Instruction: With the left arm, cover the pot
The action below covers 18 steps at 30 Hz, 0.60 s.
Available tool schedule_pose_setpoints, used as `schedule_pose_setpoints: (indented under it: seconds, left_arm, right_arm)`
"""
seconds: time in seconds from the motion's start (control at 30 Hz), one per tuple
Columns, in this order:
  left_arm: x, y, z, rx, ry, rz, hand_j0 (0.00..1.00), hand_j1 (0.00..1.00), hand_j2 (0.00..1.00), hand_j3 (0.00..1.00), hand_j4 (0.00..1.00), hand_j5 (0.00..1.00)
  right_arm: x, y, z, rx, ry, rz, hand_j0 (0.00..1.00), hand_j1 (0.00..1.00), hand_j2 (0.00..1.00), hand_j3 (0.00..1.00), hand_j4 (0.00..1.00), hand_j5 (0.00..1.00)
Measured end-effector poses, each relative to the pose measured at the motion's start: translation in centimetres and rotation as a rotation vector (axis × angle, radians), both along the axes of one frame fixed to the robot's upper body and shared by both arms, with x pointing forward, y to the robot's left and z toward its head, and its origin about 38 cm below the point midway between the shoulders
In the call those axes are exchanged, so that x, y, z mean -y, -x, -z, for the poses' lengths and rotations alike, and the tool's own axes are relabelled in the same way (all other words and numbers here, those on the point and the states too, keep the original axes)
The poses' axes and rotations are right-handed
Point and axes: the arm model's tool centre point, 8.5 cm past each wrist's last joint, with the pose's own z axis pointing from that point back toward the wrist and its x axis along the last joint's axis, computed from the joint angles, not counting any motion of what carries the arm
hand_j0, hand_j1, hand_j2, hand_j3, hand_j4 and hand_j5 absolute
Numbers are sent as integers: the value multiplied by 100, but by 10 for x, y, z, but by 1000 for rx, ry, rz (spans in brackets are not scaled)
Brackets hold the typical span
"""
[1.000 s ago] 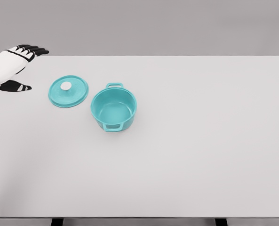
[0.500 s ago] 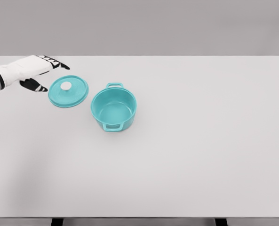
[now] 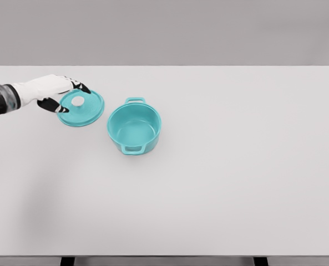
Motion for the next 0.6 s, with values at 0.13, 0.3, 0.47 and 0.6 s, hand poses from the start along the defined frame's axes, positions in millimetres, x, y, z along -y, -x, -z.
schedule_pose_setpoints:
  seconds: [0.13,0.3,0.47,0.6]
  left_arm:
    - [3,-4,1,-8,13,-6,78,78,78,78,78,78]
    - [4,-7,10,-34,29,-17,78,78,78,78,78,78]
    - [6,-8,18,-56,43,-27,78,78,78,78,78,78]
    - [4,-12,18,-66,51,-39,78,78,78,78,78,78]
  right_arm:
    - [0,0,0,0,0,0,100,100,100,100,100,100]
    - [0,0,0,0,0,0,100,100,100,100,100,100]
    - [0,0,0,0,0,0,100,100,100,100,100,100]
    - [0,0,0,0,0,0,100,100,100,100,100,100]
